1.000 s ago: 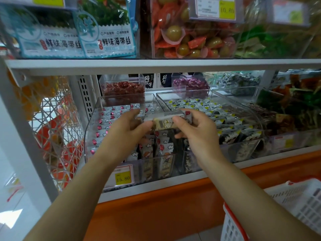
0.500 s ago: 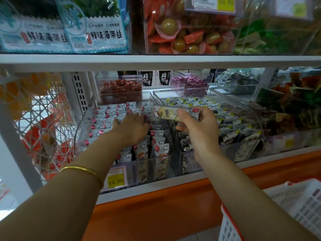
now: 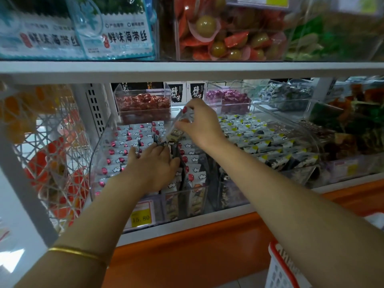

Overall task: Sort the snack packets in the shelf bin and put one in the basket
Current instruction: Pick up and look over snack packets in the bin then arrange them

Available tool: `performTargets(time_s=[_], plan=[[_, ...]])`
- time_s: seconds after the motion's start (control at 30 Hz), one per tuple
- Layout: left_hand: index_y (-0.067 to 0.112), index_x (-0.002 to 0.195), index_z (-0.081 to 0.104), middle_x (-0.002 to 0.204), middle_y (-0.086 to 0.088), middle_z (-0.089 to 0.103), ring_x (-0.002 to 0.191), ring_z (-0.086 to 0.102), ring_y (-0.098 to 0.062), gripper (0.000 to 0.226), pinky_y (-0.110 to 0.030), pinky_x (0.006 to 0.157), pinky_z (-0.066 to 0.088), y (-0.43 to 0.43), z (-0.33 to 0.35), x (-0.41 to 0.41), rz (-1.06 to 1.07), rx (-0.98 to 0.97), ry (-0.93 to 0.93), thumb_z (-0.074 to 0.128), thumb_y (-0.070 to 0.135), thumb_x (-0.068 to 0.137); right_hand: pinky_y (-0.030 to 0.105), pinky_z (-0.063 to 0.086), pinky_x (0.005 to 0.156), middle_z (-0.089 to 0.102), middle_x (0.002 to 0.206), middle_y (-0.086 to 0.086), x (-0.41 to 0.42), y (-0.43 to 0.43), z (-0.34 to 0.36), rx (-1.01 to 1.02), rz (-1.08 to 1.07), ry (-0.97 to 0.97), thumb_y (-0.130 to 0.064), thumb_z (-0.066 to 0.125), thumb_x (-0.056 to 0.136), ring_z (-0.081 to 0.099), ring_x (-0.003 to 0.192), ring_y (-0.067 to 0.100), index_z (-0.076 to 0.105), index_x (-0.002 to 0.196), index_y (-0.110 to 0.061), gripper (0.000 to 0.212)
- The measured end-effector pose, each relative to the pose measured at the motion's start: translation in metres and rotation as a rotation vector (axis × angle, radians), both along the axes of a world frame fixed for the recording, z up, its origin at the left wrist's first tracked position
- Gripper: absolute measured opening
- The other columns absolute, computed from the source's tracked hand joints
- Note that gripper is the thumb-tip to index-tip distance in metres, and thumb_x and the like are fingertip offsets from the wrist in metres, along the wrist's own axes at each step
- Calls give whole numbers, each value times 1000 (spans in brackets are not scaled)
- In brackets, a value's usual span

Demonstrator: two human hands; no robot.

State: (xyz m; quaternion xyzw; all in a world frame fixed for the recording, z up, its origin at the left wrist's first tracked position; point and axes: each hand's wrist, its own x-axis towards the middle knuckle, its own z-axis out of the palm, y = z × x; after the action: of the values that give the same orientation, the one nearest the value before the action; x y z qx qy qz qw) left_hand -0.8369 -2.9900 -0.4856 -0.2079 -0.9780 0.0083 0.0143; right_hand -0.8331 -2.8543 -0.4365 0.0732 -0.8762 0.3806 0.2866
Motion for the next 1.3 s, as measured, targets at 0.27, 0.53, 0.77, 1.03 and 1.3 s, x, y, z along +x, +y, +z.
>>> performTargets(time_s=[0.27, 0.53, 0.77, 1.03, 1.3], plan=[[18, 146, 24, 158, 1, 13, 145, 3, -18, 57, -57, 111, -5, -5, -5, -1, -12, 127, 37, 13, 44, 96, 33, 45, 79, 61, 113, 18, -40, -26, 4, 549, 98, -267, -13, 68, 84, 58, 100, 27, 60, 110, 2, 32], [18, 148, 16, 158, 0, 6, 145, -4, -15, 65, -54, 112, -6, -23, 0, 4, 44, 133, 18, 15, 53, 94, 35, 48, 81, 64, 117, 13, -49, -31, 4, 807, 206, -510, 8, 41, 89, 59, 99, 25, 64, 115, -3, 37], [17, 149, 13, 159, -1, 3, 145, -6, -15, 63, -52, 112, -8, -24, 5, 7, 70, 190, -9, 17, 50, 96, 25, 41, 81, 61, 124, 12, -60, -30, 7, 648, 157, -443, 14, 41, 87, 57, 110, 23, 66, 111, -5, 39], [16, 148, 18, 158, -1, 6, 145, -5, -15, 62, -52, 112, -9, -27, 8, 6, 66, 197, -36, 17, 48, 96, 32, 42, 86, 61, 121, 10, -83, -31, -2, 591, -8, -281, 0, 52, 90, 56, 111, 26, 66, 105, -11, 24], [14, 147, 22, 158, -4, 10, 145, -1, -17, 57, -49, 114, -4, -30, 13, 11, 64, 265, -2, 20, 42, 98, 37, 48, 86, 61, 110, 13, -80, -36, -2, 738, -88, -199, -4, 53, 89, 57, 104, 30, 65, 98, -6, 15]])
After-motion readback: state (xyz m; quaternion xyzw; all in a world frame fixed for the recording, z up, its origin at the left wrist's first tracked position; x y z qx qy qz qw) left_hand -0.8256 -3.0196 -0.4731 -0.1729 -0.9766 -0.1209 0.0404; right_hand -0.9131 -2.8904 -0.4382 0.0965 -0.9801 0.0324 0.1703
